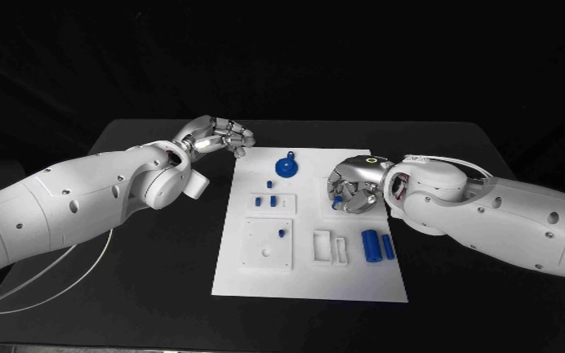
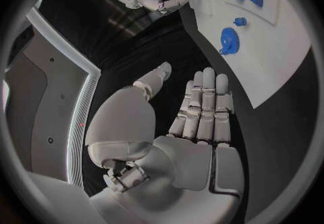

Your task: Assemble the parts on the task board

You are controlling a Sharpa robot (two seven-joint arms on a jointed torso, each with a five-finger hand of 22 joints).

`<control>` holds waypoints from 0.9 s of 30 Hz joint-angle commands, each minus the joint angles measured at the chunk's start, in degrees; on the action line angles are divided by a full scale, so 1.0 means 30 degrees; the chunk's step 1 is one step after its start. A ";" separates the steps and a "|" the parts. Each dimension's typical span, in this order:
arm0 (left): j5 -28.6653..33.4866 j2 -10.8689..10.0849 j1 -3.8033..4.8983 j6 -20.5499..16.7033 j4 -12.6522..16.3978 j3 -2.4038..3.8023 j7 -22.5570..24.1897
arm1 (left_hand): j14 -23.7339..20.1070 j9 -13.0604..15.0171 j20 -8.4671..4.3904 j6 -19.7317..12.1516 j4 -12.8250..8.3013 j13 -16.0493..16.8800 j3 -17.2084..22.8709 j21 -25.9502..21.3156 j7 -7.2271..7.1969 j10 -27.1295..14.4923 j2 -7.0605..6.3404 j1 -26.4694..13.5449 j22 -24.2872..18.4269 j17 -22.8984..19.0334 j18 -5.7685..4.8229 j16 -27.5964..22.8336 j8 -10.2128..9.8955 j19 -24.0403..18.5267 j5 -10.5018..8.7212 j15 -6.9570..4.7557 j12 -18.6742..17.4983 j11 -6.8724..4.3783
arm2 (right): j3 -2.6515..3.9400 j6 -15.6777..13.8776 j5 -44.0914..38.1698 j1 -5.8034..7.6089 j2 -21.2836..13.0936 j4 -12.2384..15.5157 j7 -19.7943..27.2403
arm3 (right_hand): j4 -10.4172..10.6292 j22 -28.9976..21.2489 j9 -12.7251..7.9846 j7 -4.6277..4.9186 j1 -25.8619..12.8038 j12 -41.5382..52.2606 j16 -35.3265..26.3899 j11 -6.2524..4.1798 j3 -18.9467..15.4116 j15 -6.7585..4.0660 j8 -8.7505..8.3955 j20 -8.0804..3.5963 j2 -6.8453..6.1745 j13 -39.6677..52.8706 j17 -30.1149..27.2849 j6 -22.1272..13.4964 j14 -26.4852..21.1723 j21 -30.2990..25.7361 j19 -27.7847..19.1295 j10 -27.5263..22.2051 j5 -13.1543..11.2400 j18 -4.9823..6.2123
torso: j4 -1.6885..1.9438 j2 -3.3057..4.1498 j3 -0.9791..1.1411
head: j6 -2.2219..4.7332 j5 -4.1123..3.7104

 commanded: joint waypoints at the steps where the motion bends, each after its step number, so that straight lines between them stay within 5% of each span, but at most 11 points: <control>1: 0.0118 0.0008 0.0021 0.0252 0.0045 0.0011 0.0140 | 0.0073 -0.0034 0.0099 -0.0096 0.0047 0.0021 -0.0019 -0.0103 0.0100 -0.0152 0.0085 -0.0134 0.0025 0.0031 0.0365 -0.0082 0.0062 0.0065 0.0100 0.0073 0.0078 0.0030 | -0.0026 -0.0191 -0.0787 -0.0068 0.0050 0.0043 -0.0130 | -0.0068 0.0473 0.0072 -0.0011 0.0179 0.0155 0.0108 -0.0085 0.0213 -0.0143 0.0105 -0.0092 0.0324 0.0375 -0.0031 0.0184 0.0015 0.0158 0.0124 0.0096 -0.0038 0.0393 | -0.0006 0.0003 0.0005 | -0.0033 0.0003; 16: 0.0118 0.0069 0.0019 0.0268 -0.0019 0.0011 0.0137 | 0.0082 -0.0050 0.0097 -0.0102 0.0066 0.0025 -0.0011 -0.0114 0.0099 -0.0149 0.0107 -0.0137 0.0036 0.0053 0.0369 -0.0093 0.0087 0.0074 0.0104 0.0071 0.0082 0.0027 | 0.0043 -0.1340 -0.0630 -0.0082 -0.0136 0.0660 -0.0071 | -0.0069 0.0419 0.0488 -0.0152 0.0136 0.0647 0.0318 -0.0264 0.1031 -0.0322 0.0305 -0.0299 0.0143 0.0837 -0.0164 0.0429 0.0272 0.0524 0.0451 0.0260 -0.0067 0.0393 | -0.0013 0.0000 0.0023 | -0.0058 0.0081; 20: 0.0118 0.0094 0.0018 0.0285 -0.0038 0.0011 0.0146 | 0.0086 -0.0058 0.0094 -0.0106 0.0067 0.0026 0.0000 -0.0119 0.0097 -0.0148 0.0124 -0.0123 0.0042 0.0064 0.0372 -0.0099 0.0099 0.0078 0.0116 0.0069 0.0084 0.0025 | 0.0305 -0.1729 -0.0657 -0.0079 -0.0206 0.0847 -0.0020 | -0.0072 0.0416 0.0521 -0.0157 0.0136 0.0663 0.0324 -0.0269 0.1065 -0.0328 0.0318 -0.0307 0.0117 0.0859 -0.0174 0.0435 0.0284 0.0535 0.0462 0.0253 -0.0067 0.0393 | 0.0011 -0.0004 0.0016 | -0.0048 0.0084; 27: 0.0118 0.0142 0.0016 0.0292 -0.0105 0.0011 0.0166 | 0.0088 -0.0067 0.0093 -0.0111 0.0070 0.0028 0.0011 -0.0125 0.0097 -0.0147 0.0145 -0.0112 0.0048 0.0075 0.0373 -0.0106 0.0112 0.0082 0.0128 0.0067 0.0086 0.0023 | 0.1109 -0.2847 -0.1172 -0.0007 -0.0274 0.1420 0.0139 | -0.0042 0.0405 0.0630 -0.0182 0.0151 0.0727 0.0341 -0.0294 0.1195 -0.0352 0.0361 -0.0337 0.0004 0.0930 -0.0216 0.0465 0.0340 0.0578 0.0519 0.0264 -0.0067 0.0393 | 0.0015 0.0002 0.0006 | -0.0051 0.0122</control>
